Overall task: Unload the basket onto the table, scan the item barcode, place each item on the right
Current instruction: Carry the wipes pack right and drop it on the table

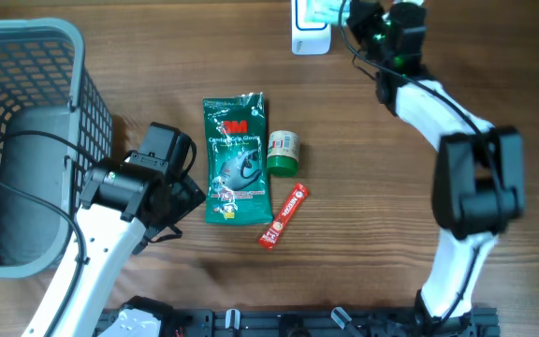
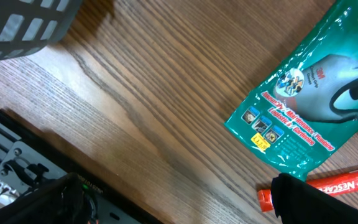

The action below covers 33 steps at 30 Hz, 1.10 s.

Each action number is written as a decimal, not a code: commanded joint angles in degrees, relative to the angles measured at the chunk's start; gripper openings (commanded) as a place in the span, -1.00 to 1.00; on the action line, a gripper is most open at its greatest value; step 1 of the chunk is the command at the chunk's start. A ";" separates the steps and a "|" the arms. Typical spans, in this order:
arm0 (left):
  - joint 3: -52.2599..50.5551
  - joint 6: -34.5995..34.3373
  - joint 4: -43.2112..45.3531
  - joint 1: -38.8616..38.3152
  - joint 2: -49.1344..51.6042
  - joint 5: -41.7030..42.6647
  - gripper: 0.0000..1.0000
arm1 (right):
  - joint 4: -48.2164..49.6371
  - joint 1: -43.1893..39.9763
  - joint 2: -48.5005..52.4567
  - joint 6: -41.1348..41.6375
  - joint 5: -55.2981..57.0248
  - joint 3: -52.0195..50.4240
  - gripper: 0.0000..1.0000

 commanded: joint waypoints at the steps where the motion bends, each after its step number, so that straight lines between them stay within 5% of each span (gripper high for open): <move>1: -0.04 -0.96 0.00 -0.26 0.00 -0.15 1.00 | 1.05 0.09 7.61 2.62 -1.49 11.52 -0.91; 10: -0.04 -0.96 -0.02 -0.26 0.00 -0.17 1.00 | -4.20 -0.55 9.40 -1.07 -5.27 16.57 -0.91; 14: -0.04 -0.96 0.00 -0.26 0.00 -0.15 1.00 | -15.63 -3.87 4.46 -6.67 -7.80 16.57 -0.91; 24: -0.04 -0.96 -0.02 -0.26 0.00 -0.15 1.00 | -58.82 -26.01 -13.35 -12.96 9.73 16.55 -0.91; 33: -0.04 -0.96 -0.02 -0.26 0.00 -0.15 1.00 | -64.61 -42.05 -7.67 -15.63 20.00 11.50 -0.91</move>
